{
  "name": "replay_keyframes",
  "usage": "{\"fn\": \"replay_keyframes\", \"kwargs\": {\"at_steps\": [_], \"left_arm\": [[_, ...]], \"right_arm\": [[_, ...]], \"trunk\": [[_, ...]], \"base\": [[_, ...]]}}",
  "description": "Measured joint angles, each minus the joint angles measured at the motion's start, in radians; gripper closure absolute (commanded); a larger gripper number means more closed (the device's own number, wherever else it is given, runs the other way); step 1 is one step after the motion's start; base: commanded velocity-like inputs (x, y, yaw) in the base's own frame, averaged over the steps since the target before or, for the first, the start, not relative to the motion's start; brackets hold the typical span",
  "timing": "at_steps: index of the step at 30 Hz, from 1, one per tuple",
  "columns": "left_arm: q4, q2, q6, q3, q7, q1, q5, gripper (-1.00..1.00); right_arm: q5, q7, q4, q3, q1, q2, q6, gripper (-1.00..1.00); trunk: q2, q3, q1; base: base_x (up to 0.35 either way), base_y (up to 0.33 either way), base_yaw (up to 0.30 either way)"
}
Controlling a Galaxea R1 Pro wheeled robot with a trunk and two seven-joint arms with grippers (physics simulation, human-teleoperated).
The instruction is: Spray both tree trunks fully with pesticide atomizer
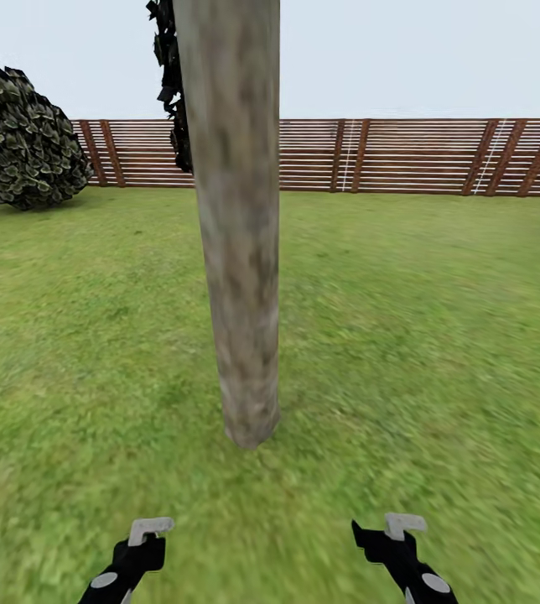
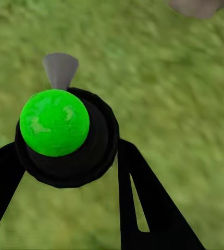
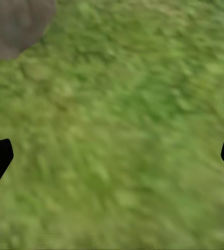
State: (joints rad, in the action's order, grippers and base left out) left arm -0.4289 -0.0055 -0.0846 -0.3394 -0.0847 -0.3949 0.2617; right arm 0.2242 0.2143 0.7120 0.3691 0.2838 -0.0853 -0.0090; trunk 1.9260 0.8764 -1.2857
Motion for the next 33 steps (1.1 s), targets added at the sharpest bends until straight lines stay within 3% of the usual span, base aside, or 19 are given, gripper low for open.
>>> {"fn": "replay_keyframes", "kwargs": {"at_steps": [6, 10, 14, 15, 16, 17, 18, 20, 22, 24, 25, 33], "left_arm": [[0.005, 0.001, 0.000, 0.000, 0.000, 0.000, 0.001, 1.00], [0.007, 0.003, 0.003, -0.001, 0.000, 0.001, 0.002, 1.00], [0.007, 0.004, 0.003, -0.001, 0.000, 0.001, 0.002, 1.00], [0.009, 0.002, 0.007, -0.001, 0.000, 0.000, -0.001, 1.00], [0.008, 0.000, 0.009, -0.001, 0.000, 0.001, -0.001, 1.00], [0.008, -0.001, 0.009, -0.002, 0.000, 0.001, 0.000, 1.00], [0.008, -0.002, 0.011, -0.002, 0.000, 0.000, 0.000, 1.00], [0.007, -0.005, 0.015, -0.002, 0.000, 0.001, 0.002, 1.00], [0.007, -0.004, 0.017, -0.003, 0.000, 0.000, 0.002, 1.00], [0.008, -0.003, 0.017, -0.004, 0.000, 0.000, 0.001, 1.00], [-0.009, 0.002, 0.156, 0.002, -0.012, -0.004, 0.002, 1.00], [-0.008, 0.001, 0.173, 0.002, -0.011, -0.004, 0.000, 1.00]], "right_arm": [[0.000, 0.000, -0.001, 0.011, 0.000, 0.002, 0.000, -1.00], [0.002, 0.003, 0.006, 0.105, 0.000, 0.008, 0.000, -1.00], [0.003, 0.005, 0.010, 0.140, 0.000, 0.017, 0.000, -1.00], [0.003, 0.331, 0.107, 0.153, 0.000, 0.077, 0.011, -1.00], [0.004, 0.502, 0.133, 0.159, 0.001, 0.218, 0.012, -1.00], [0.005, 0.513, 0.131, 0.170, 0.000, 0.247, 0.012, -1.00], [0.006, 0.516, 0.125, 0.188, 0.000, 0.230, 0.011, -1.00], [0.007, 0.519, 0.098, 0.261, 0.000, 0.234, 0.011, -1.00], [0.008, 0.521, 0.052, 0.362, 0.000, 0.237, 0.010, -1.00], [0.010, 0.522, 0.039, 0.396, 0.000, 0.238, 0.009, -1.00], [0.031, 0.587, -0.030, 0.417, 0.000, 0.272, 0.011, -1.00], [0.030, 0.590, -0.051, 0.418, 0.000, 0.274, 0.010, -1.00]], "trunk": [[0.000, 0.000, 0.000], [0.000, 0.000, 0.000], [0.000, 0.000, 0.000], [0.000, 0.000, 0.000], [0.000, 0.000, 0.000], [0.000, 0.000, 0.000], [0.000, 0.000, 0.000], [0.000, 0.000, 0.000], [0.000, 0.000, 0.000], [0.000, 0.000, 0.000], [0.000, 0.000, 0.000], [0.000, 0.000, 0.000]], "base": [[0.329, 0.037, -0.180], [0.314, 0.146, -0.292], [0.220, 0.133, -0.225], [0.024, 0.000, -0.001], [0.075, 0.000, -0.001], [0.131, 0.000, 0.000], [0.224, 0.000, 0.000], [0.283, 0.000, 0.000], [0.319, 0.000, 0.000], [0.148, 0.000, 0.000], [0.000, 0.000, 0.000], [-0.152, 0.105, -0.155]]}}
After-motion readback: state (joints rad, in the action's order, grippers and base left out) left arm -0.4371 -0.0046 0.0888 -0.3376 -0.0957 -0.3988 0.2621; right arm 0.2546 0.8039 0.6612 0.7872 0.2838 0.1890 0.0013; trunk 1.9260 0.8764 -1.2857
